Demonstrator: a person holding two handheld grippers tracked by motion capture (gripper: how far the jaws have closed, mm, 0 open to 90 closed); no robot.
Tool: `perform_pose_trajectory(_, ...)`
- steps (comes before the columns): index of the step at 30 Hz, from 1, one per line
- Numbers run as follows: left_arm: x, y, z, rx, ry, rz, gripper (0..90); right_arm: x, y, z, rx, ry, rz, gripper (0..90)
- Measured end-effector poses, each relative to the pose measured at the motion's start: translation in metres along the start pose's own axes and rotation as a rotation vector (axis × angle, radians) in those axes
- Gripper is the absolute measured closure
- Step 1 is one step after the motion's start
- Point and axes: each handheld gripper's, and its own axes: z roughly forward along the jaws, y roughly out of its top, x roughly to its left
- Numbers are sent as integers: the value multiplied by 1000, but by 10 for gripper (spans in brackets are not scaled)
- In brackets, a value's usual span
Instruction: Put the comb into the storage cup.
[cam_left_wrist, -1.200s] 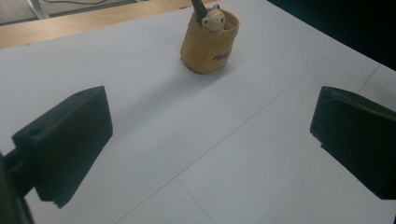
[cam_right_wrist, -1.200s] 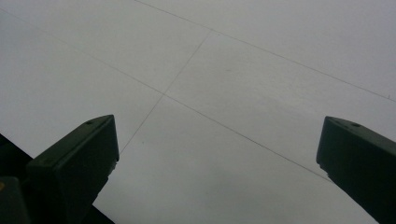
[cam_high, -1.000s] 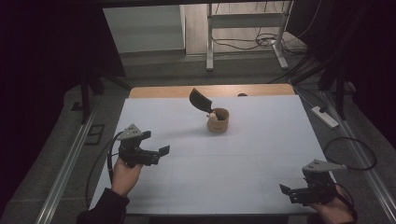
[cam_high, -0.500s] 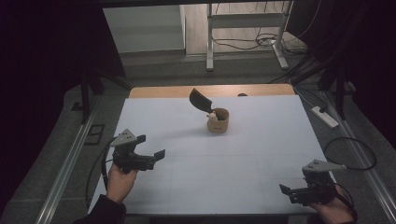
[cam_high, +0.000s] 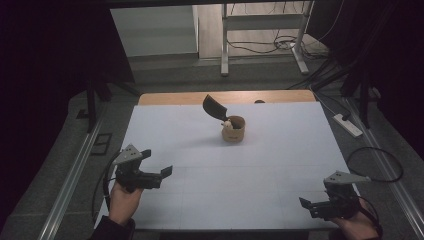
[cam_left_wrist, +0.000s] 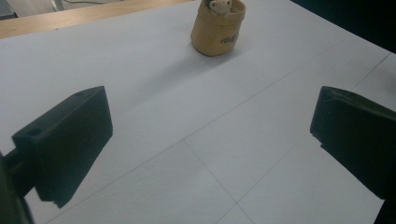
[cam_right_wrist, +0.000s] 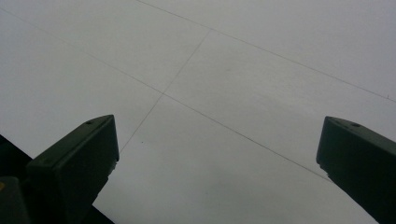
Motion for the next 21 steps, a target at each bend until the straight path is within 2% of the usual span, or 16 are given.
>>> perform_pose_trajectory(14, 1, -12, -14, 6, 39, -16, 0, 0, 0, 0, 1, -2, 1, 0)
perform_pose_trajectory(21, -1, -18, -18, 31, 57, -11, 0, 0, 0, 0, 1, -3, 1, 0)
